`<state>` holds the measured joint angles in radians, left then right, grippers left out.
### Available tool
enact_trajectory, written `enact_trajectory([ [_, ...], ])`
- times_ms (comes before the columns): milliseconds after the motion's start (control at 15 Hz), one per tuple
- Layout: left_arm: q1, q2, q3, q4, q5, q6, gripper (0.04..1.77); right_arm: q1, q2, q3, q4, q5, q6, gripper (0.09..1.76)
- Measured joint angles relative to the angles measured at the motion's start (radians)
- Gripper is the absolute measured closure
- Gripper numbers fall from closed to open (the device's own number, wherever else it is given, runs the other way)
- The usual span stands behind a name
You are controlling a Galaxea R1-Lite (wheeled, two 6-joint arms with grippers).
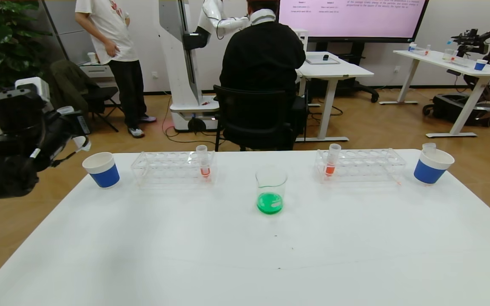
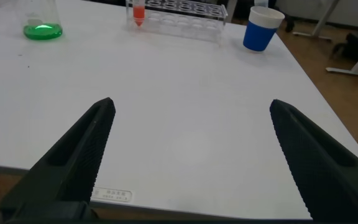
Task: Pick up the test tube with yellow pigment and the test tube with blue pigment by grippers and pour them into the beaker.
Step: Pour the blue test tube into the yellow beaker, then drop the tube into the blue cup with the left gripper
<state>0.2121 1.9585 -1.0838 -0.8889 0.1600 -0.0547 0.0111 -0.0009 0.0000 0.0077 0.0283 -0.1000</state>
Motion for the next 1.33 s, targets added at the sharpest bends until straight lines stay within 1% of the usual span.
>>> enact_trajectory([
  [67,0.022,0.005,0.01,-0.003,-0.009,-0.005,1.31,0.0,0.0,0.0,0.0,-0.001,0.0,0.11],
  [200,0.038,0.016,0.016,-0.003,-0.011,-0.008,1.31,0.0,0.0,0.0,0.0,0.0,0.0,0.11],
  [533,0.027,0.046,0.0,-0.009,-0.028,0.001,1.31,0.0,0.0,0.0,0.0,0.0,0.0,0.11],
  [800,0.022,0.097,-0.01,-0.076,-0.026,0.031,1.31,0.0,0.0,0.0,0.0,0.0,0.0,0.11],
  [1200,0.03,0.206,0.012,-0.202,-0.026,0.032,1.31,0.0,0.0,0.0,0.0,0.0,0.0,0.11],
  [1333,0.026,0.24,0.034,-0.247,-0.026,0.031,1.31,0.001,0.0,0.0,0.0,0.0,0.0,0.11],
])
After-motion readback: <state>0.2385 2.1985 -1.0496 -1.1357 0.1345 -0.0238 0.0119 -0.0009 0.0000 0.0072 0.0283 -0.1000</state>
